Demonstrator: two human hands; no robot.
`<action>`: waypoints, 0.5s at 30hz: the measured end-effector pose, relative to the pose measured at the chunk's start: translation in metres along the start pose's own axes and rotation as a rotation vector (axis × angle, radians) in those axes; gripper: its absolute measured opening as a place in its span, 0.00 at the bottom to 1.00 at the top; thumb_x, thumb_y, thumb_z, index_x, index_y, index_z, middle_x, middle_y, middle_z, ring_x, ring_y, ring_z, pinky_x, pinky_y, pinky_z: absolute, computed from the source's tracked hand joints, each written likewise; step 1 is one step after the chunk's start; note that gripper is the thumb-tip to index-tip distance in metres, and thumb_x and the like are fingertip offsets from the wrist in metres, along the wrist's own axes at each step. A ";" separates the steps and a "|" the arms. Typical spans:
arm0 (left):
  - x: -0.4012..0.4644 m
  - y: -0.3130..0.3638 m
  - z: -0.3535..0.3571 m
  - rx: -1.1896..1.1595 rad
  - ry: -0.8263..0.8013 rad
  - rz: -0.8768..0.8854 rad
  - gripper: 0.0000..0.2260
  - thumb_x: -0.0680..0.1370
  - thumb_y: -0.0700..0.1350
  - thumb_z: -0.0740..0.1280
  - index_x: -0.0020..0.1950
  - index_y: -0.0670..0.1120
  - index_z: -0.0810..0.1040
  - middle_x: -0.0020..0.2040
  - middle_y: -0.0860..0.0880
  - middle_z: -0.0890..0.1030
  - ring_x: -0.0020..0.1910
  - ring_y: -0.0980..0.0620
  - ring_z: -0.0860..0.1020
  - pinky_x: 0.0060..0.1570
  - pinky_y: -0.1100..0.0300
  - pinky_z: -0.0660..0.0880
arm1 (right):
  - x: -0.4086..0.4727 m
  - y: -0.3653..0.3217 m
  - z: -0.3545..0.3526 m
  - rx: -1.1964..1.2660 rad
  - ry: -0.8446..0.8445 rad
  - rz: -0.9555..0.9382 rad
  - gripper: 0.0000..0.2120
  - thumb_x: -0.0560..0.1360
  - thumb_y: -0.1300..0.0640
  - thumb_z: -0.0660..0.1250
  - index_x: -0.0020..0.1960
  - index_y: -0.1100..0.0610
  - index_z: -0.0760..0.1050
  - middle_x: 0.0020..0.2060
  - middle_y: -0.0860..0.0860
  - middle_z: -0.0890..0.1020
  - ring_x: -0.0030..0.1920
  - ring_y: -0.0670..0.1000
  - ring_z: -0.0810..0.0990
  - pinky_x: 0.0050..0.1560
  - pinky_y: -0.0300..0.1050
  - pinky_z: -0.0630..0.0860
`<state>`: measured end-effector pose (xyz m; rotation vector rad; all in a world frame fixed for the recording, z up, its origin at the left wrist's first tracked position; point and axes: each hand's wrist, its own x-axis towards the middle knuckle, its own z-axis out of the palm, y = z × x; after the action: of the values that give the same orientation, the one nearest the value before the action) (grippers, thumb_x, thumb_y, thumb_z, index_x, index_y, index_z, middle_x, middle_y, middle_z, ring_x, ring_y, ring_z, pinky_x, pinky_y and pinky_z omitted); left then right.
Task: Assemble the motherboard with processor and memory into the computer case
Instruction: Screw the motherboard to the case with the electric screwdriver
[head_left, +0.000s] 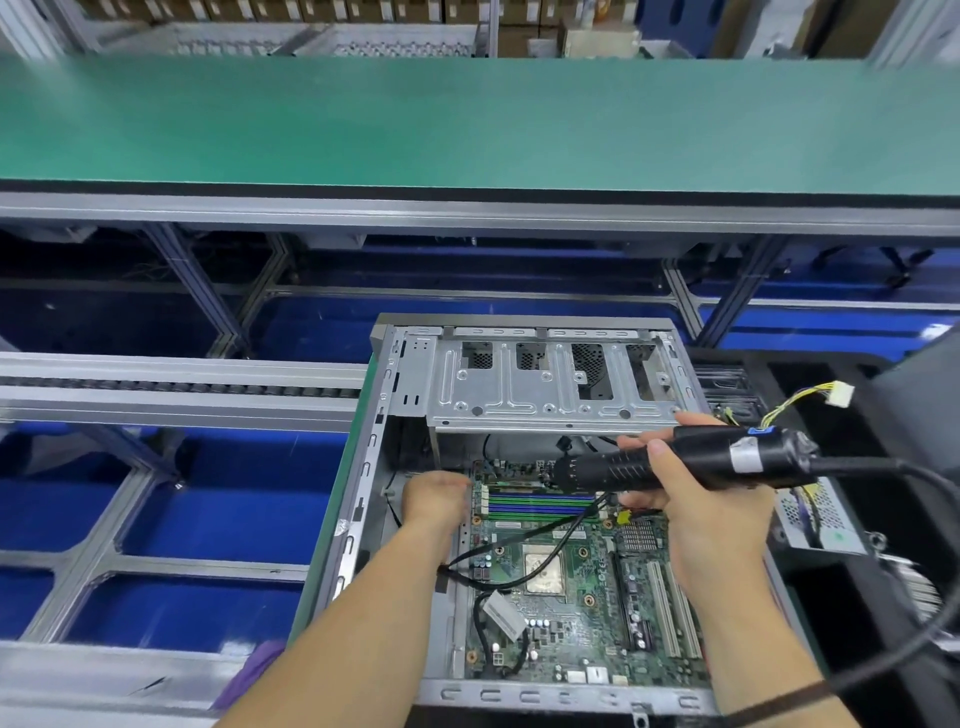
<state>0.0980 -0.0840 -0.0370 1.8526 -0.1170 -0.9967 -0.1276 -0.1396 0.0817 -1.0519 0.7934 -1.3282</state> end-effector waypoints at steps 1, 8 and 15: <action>0.002 0.000 -0.001 0.024 0.007 0.013 0.10 0.79 0.31 0.62 0.49 0.39 0.82 0.34 0.45 0.80 0.32 0.50 0.75 0.36 0.58 0.75 | 0.000 0.000 0.000 0.003 0.007 0.002 0.14 0.70 0.62 0.74 0.52 0.47 0.81 0.45 0.59 0.84 0.50 0.65 0.86 0.31 0.50 0.82; -0.005 0.005 0.002 0.163 0.018 0.154 0.11 0.79 0.36 0.65 0.41 0.50 0.78 0.44 0.44 0.82 0.42 0.48 0.78 0.43 0.57 0.77 | 0.002 0.002 -0.001 0.006 0.036 -0.003 0.14 0.76 0.70 0.70 0.54 0.53 0.79 0.43 0.56 0.84 0.48 0.64 0.86 0.29 0.49 0.81; -0.004 0.005 0.003 0.257 0.052 0.223 0.06 0.76 0.37 0.70 0.42 0.48 0.79 0.42 0.47 0.83 0.40 0.51 0.80 0.36 0.63 0.73 | 0.003 0.003 -0.003 0.010 0.042 -0.007 0.16 0.76 0.70 0.70 0.54 0.51 0.81 0.46 0.60 0.83 0.49 0.66 0.86 0.31 0.50 0.82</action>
<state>0.0950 -0.0872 -0.0309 2.0436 -0.4284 -0.8071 -0.1287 -0.1432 0.0782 -1.0227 0.8139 -1.3631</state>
